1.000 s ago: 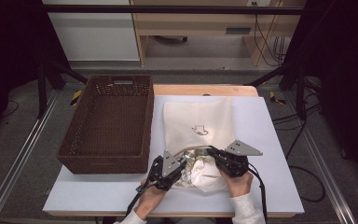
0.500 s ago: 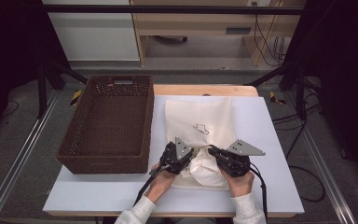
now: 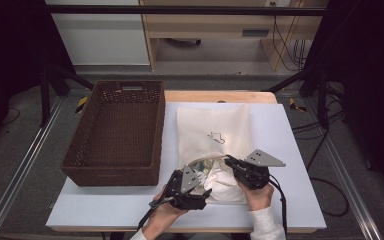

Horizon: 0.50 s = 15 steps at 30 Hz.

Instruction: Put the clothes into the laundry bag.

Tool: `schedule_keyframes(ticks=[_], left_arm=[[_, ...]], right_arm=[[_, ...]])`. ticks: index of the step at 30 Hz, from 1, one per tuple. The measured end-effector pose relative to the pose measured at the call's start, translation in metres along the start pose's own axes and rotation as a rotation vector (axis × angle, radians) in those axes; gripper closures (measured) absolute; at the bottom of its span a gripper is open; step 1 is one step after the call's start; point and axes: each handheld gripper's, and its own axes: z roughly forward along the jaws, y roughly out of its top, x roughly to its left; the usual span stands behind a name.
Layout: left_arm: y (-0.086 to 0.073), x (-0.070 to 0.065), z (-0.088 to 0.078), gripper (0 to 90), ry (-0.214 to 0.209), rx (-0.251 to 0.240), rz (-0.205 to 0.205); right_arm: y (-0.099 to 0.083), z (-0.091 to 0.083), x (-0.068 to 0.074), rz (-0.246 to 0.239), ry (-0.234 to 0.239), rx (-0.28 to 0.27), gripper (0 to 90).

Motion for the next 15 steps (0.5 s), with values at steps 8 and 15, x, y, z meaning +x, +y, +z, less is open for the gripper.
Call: schedule_keyframes(ticks=[8,15], left_arm=[[-0.008,-0.01,0.046,38.3,0.062,0.041,0.003],[0.005,-0.004,0.039,70.8,0.025,0.033,-0.036]], right_arm=[[-0.002,0.004,0.001,0.0,0.001,0.015,86.3],[-0.002,0.005,0.001,0.007,0.01,0.016,86.7]])
